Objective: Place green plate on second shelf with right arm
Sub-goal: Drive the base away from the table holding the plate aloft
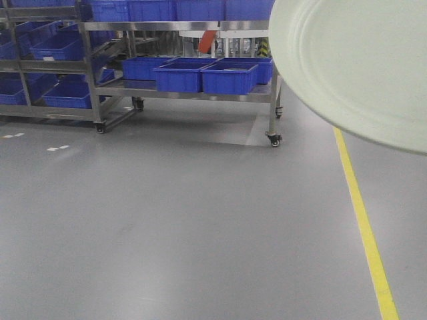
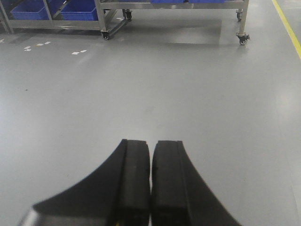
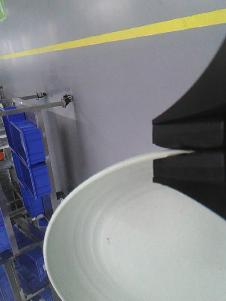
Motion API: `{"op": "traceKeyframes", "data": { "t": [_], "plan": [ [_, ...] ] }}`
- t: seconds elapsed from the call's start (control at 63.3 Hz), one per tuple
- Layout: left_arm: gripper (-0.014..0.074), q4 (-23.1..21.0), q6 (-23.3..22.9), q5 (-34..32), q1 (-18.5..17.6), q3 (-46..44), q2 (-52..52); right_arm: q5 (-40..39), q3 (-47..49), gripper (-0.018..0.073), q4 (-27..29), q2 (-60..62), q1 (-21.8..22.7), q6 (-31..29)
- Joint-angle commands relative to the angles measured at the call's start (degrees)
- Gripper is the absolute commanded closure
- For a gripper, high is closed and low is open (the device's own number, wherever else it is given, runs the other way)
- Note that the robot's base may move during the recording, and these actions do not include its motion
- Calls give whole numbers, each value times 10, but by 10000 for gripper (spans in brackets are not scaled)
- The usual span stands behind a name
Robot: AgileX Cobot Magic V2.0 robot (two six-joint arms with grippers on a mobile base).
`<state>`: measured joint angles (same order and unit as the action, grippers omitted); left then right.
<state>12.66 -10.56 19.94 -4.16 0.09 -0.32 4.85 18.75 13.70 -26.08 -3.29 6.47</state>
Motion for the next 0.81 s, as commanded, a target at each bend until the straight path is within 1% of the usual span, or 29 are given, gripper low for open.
{"op": "traceKeyframes", "data": {
  "t": [0.0,0.789],
  "plan": [
    [472,1,-3,-35,-3,24,-14,-67,19,505,1,0,4,0],
    [472,1,-3,-35,-3,24,-14,-67,19,505,1,0,4,0]
  ]
}}
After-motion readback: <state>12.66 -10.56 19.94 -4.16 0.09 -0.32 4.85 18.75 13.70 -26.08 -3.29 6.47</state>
